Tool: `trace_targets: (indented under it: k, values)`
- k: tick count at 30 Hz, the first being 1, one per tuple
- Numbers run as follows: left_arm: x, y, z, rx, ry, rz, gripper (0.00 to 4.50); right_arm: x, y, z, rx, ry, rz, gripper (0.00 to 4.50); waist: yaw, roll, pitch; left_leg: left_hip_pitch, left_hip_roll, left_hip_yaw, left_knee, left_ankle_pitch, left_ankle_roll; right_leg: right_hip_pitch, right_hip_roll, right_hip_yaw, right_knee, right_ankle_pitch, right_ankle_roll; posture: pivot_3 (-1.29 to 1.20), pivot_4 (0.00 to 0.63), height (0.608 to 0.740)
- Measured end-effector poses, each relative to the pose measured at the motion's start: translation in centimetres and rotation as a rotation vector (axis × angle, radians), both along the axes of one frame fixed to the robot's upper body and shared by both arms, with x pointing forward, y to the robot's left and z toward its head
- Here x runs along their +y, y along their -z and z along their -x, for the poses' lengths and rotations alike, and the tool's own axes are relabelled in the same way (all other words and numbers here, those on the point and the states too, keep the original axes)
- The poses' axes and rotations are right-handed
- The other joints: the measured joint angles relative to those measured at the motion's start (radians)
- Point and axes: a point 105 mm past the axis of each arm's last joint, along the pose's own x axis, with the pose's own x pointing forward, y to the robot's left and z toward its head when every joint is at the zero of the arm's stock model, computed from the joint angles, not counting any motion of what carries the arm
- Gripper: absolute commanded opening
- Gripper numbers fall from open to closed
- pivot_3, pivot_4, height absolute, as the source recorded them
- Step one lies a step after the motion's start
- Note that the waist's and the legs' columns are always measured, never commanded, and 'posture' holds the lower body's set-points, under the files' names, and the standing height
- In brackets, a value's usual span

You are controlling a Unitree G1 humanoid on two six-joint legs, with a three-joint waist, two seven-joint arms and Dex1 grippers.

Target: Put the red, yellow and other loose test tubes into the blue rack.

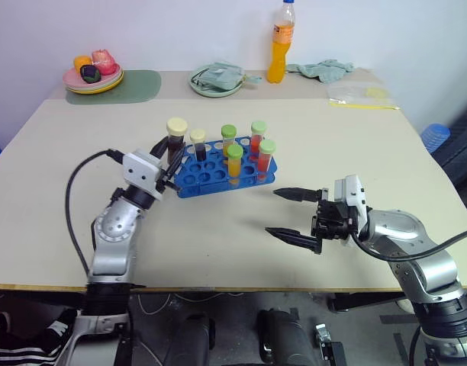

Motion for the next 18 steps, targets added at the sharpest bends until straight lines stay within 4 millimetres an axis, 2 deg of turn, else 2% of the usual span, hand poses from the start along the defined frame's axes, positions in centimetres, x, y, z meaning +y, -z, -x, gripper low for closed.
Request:
trace_targets:
  k: [7,12,18]
  values:
    - [-1.1,0.6,-0.9,-0.008,0.035,0.046,0.83,-0.1,-0.1,-0.2,-0.011,0.024,0.0,4.5,0.0,0.0,0.0,0.0,0.0,0.0,0.0,0.0,0.0,0.0,0.001,0.0,0.0,0.0,0.0,0.0,0.15,0.74]
    - [-1.8,2.6,-1.3,0.051,0.057,0.039,0.83,-0.2,-0.1,-0.4,-0.014,0.036,-0.003,4.5,0.0,0.0,0.0,0.0,0.0,0.0,0.0,0.0,0.0,0.0,0.001,0.0,0.0,0.0,0.0,0.0,0.15,0.74]
    - [-4.0,3.3,-1.6,0.073,0.137,0.039,0.83,-0.2,-0.2,-0.4,-0.019,0.044,-0.004,4.5,0.001,0.0,0.0,0.0,0.0,0.0,0.001,0.0,0.0,0.001,0.001,0.0,0.0,0.0,0.0,0.0,0.15,0.74]
